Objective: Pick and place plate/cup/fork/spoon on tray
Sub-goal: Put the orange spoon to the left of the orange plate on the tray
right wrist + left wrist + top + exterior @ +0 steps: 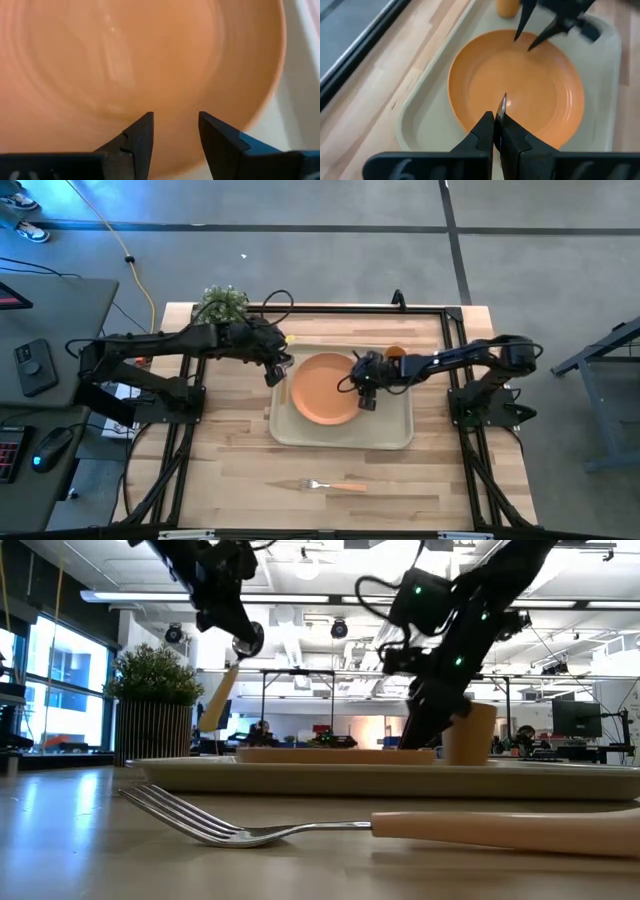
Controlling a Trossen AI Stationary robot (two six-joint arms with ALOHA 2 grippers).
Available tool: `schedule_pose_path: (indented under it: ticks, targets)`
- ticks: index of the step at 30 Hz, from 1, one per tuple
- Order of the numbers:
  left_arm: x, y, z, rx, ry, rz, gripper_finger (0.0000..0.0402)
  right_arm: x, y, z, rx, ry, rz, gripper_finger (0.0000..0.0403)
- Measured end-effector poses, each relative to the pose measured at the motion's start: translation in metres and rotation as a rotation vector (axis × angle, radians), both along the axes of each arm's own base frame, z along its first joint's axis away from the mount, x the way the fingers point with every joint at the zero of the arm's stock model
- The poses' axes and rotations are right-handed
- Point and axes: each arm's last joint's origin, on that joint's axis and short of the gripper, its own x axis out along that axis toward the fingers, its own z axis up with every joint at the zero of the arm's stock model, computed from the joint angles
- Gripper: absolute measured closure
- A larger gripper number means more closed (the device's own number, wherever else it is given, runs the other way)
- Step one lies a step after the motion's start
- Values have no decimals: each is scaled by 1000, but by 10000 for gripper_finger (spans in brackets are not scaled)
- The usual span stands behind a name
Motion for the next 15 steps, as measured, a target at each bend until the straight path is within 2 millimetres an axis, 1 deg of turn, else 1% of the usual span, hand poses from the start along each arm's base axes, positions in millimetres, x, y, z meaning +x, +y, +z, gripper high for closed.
schedule_pose_path:
  ticks: [6, 8, 10, 15]
  targets:
    - [18, 5, -25, -39, 86, 44, 401, -13, 2, 21, 9, -7, -9, 257]
    - [21, 6, -33, -55, 117, 58, 401, -16, 2, 29, 9, -36, -14, 257]
    - [21, 9, -36, -73, 139, 82, 401, -17, 3, 36, 7, -75, -10, 257]
    - [21, 21, -43, -115, 155, 132, 401, -19, 3, 48, -5, -136, 12, 257]
